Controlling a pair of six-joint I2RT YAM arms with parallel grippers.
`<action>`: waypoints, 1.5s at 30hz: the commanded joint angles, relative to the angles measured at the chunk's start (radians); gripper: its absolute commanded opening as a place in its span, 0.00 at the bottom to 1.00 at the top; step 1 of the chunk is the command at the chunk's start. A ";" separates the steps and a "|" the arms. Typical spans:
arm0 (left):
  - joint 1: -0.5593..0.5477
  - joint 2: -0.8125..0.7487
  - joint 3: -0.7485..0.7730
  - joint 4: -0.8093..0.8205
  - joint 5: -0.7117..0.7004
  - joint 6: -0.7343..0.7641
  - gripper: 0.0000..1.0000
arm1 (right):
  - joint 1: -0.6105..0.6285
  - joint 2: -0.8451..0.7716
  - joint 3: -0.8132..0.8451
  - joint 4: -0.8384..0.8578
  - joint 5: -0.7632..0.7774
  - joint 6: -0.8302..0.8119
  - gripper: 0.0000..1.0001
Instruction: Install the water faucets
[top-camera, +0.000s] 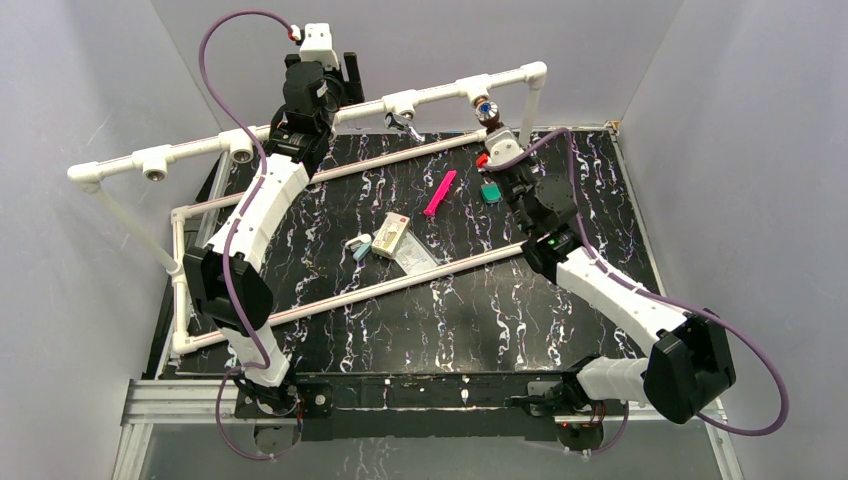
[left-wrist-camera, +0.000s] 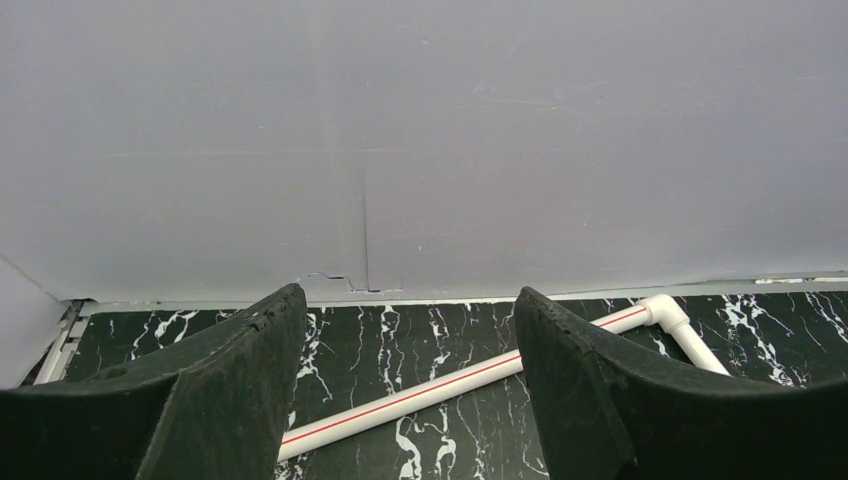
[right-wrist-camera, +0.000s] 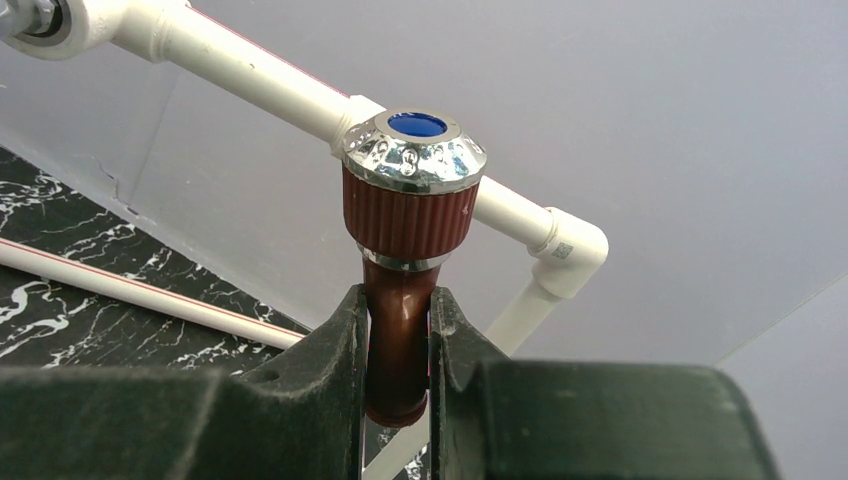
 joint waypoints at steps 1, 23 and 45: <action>-0.013 -0.004 -0.051 -0.149 0.022 -0.014 0.73 | 0.040 0.045 0.034 -0.039 -0.003 -0.037 0.01; -0.012 -0.017 -0.075 -0.152 0.024 -0.025 0.74 | 0.080 0.064 0.147 -0.101 0.108 0.127 0.01; -0.012 -0.022 -0.098 -0.147 0.025 -0.022 0.73 | 0.057 0.049 0.205 -0.110 0.225 0.549 0.01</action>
